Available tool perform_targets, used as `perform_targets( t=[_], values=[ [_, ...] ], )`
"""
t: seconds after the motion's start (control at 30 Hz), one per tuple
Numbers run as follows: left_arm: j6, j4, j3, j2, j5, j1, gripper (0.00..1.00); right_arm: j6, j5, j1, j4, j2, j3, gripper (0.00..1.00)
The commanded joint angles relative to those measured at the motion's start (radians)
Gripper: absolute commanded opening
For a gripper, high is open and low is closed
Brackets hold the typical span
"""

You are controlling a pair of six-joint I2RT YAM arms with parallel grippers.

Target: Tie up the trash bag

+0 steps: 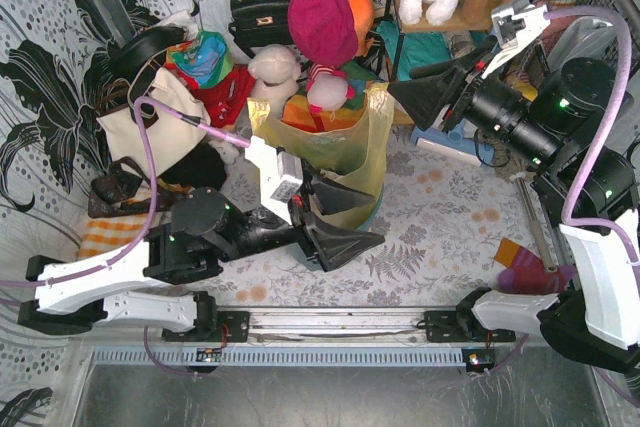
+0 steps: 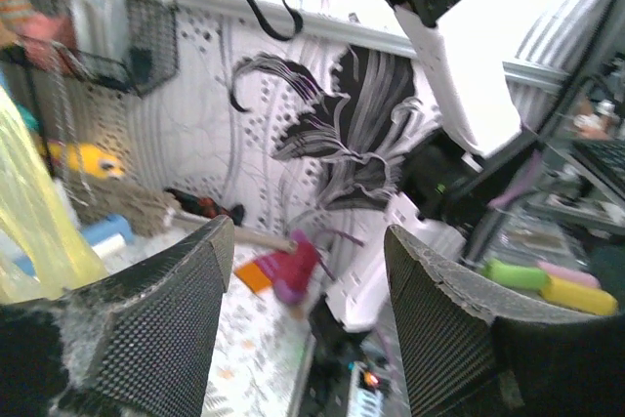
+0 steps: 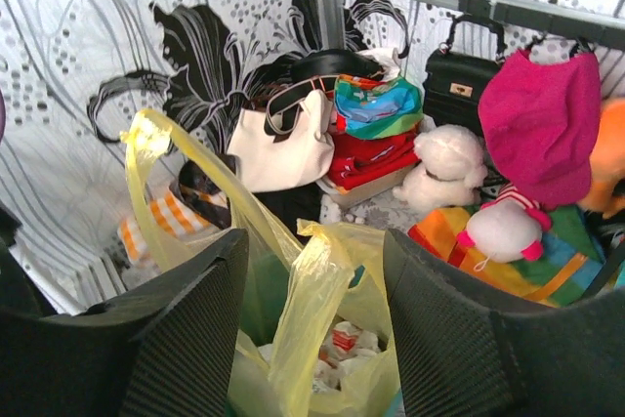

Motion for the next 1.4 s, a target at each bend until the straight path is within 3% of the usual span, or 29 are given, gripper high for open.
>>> perform_targets(
  t=[0.0, 0.23, 0.53, 1.13, 1.37],
  values=[
    [0.181, 0.262, -0.014, 0.048, -0.165, -0.009, 0.70, -0.204, -0.140, -0.002, -0.084, 0.055, 0.102, 0.58],
    [0.286, 0.364, -0.030, 0.113, -0.274, -0.009, 0.71, -0.305, -0.167, -0.002, -0.207, 0.161, 0.262, 0.58],
    [0.246, 0.391, -0.113, 0.047, -0.301, 0.012, 0.75, -0.302, -0.273, -0.037, -0.274, 0.239, 0.328, 0.55],
    [0.197, 0.362, -0.123, 0.045, -0.263, 0.041, 0.75, -0.270, -0.340, -0.116, -0.233, 0.220, 0.287, 0.35],
    [0.191, 0.355, -0.126, 0.041, -0.257, 0.047, 0.75, -0.262, -0.332, -0.117, -0.204, 0.219, 0.275, 0.18]
  ],
)
